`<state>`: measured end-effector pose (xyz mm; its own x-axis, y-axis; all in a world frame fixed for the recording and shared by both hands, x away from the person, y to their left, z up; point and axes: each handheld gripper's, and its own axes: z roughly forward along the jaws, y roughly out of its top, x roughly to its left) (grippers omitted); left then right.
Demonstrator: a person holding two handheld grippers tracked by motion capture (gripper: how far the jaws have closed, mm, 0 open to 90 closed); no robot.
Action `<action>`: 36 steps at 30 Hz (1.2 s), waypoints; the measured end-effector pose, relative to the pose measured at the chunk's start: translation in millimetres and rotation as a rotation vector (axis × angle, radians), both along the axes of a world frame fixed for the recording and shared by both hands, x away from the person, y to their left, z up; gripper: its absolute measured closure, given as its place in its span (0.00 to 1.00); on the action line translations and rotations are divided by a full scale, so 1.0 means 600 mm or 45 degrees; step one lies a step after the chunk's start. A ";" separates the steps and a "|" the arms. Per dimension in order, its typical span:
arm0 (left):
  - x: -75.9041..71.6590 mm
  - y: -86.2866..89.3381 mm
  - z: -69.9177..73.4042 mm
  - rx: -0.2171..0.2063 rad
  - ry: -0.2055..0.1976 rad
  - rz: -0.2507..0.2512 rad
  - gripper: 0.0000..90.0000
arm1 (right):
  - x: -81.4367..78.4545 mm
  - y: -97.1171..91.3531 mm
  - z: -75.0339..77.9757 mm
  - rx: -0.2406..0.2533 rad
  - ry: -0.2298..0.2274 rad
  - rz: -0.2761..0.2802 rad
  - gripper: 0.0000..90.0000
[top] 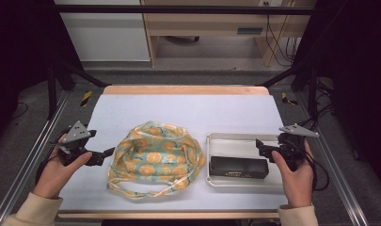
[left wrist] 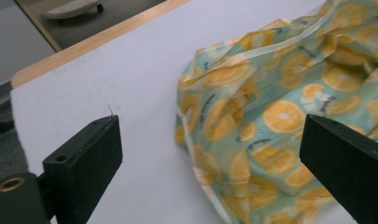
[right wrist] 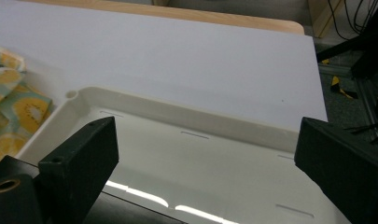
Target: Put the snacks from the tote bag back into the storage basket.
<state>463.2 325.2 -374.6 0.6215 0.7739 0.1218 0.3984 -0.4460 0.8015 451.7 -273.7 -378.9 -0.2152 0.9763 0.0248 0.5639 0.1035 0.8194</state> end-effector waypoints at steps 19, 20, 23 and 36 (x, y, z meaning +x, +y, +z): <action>0.007 0.064 -0.056 -0.016 -0.026 0.188 0.08 | -0.026 -0.073 -0.070 0.052 0.043 -0.247 0.08; 0.007 0.066 -0.059 -0.019 -0.029 0.194 0.09 | -0.027 -0.075 -0.073 0.053 0.042 -0.252 0.08; 0.005 0.069 -0.068 -0.021 -0.030 0.203 0.09 | -0.033 -0.078 -0.080 0.052 0.048 -0.266 0.08; -0.007 0.078 -0.111 -0.001 -0.014 0.246 0.10 | -0.054 -0.088 -0.101 0.013 0.088 -0.285 0.08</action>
